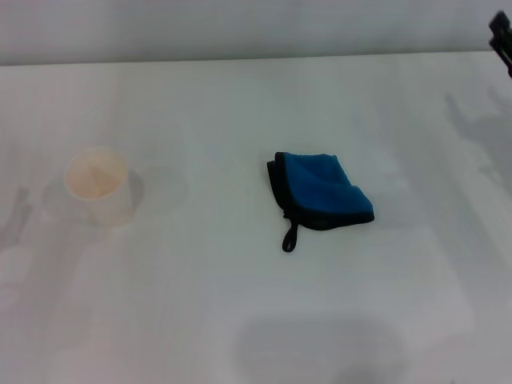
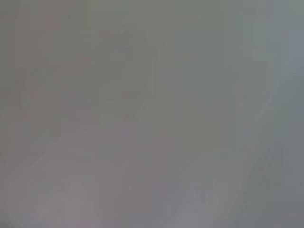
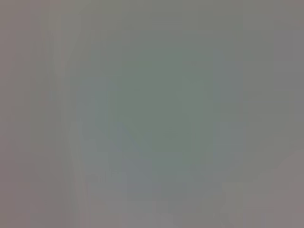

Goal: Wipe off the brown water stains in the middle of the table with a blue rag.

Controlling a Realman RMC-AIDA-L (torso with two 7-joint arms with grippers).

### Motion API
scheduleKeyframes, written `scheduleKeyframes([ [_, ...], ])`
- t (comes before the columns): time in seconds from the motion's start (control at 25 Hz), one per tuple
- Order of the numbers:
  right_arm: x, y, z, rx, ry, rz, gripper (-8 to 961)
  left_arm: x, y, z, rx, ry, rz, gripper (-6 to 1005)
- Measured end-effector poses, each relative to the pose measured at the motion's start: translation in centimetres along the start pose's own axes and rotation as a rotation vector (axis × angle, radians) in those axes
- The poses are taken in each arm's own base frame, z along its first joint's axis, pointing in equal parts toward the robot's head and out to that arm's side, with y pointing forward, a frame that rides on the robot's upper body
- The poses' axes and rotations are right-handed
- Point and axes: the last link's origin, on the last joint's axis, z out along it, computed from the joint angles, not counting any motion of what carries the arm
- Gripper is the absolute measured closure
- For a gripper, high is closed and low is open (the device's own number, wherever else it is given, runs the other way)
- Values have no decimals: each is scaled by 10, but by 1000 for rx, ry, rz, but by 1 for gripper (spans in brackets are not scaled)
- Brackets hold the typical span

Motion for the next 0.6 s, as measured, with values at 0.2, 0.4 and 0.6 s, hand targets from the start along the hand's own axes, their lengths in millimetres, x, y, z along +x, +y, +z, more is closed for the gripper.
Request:
scheduleKeyframes([
  [0.2,15,-8,-14,76,55,-70,93,2,-2,3,11,4,4,123],
  [0.4,24,-12,-23,113,94,-60,93,-2,-7,10,53,-24,-1,123],
  [0.6,28,-14,-29,127,107,-52,93,-5,-6,15,58,-40,0,123],
])
